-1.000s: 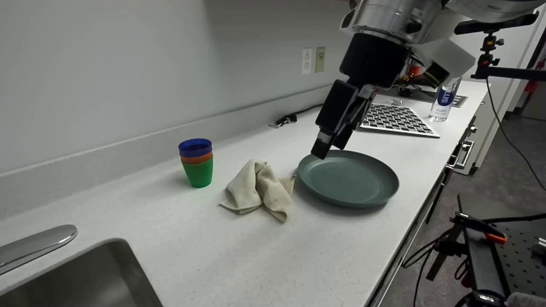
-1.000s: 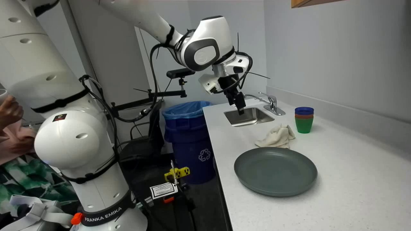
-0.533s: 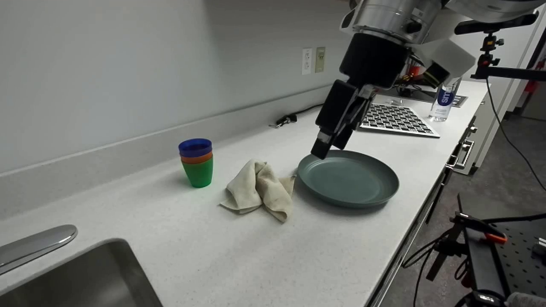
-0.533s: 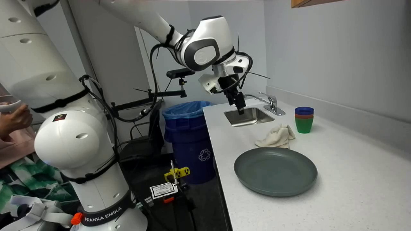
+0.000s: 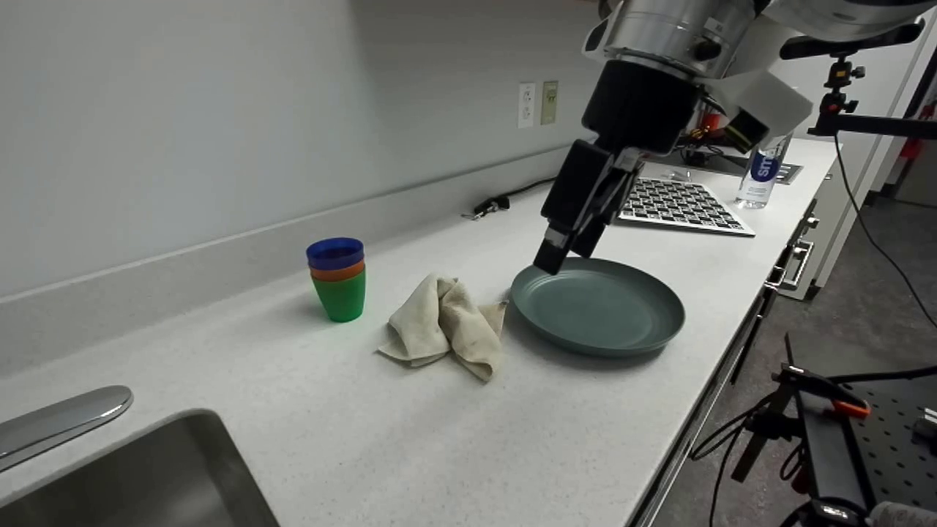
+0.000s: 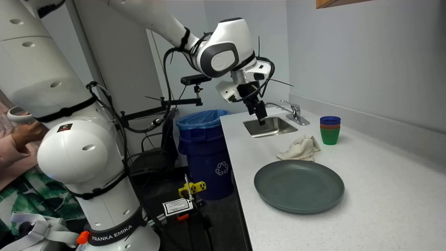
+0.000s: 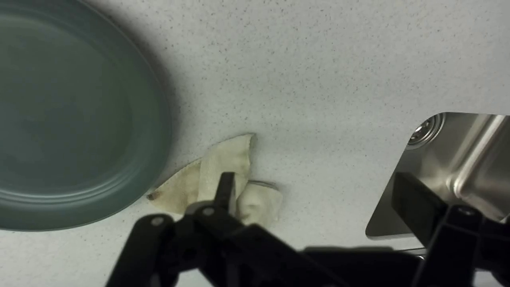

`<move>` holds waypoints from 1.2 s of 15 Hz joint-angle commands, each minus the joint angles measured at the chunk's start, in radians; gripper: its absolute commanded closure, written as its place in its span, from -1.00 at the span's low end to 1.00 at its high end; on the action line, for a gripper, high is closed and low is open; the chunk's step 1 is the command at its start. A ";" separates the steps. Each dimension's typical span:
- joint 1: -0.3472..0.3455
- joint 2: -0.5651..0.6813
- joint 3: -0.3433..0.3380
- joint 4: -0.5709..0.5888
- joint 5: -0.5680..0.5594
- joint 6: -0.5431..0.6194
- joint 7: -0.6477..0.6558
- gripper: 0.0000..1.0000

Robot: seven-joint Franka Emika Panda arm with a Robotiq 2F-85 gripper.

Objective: Pick up the towel and wipe the grey plate

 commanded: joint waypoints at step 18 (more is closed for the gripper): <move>-0.077 0.495 -0.043 0.408 -0.193 0.036 -0.028 -1.00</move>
